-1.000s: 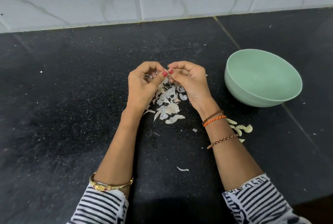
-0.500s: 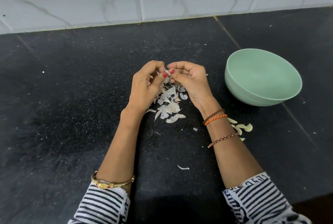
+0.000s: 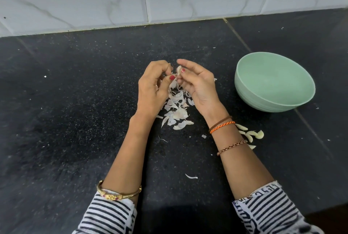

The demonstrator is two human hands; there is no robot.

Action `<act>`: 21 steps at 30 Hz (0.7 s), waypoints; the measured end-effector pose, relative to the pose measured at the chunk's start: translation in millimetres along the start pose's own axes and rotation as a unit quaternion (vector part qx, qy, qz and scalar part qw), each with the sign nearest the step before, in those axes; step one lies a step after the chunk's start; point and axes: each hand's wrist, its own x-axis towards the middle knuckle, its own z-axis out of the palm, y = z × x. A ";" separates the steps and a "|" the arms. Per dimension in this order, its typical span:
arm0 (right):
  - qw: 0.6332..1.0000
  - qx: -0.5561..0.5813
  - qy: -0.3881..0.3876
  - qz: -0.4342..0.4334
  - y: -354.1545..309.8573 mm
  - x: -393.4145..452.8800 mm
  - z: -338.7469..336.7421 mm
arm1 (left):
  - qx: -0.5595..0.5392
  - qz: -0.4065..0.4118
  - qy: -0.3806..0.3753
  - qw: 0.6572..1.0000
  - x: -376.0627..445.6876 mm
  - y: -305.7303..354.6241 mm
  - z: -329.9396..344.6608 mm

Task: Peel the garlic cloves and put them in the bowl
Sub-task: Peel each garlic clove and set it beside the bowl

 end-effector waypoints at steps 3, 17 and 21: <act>1.000 0.006 0.028 -0.009 -1.5 2.1 -5.1 | -0.041 -0.031 -0.006 0.999 -0.4 3.1 1.7; 0.998 -0.025 0.041 -0.039 0.3 0.2 -7.2 | -0.053 -0.154 -0.010 0.987 -0.7 9.7 -1.0; 0.995 -0.061 0.044 -0.065 2.6 0.6 -7.8 | -0.057 -0.142 -0.001 0.988 -0.5 11.3 -1.2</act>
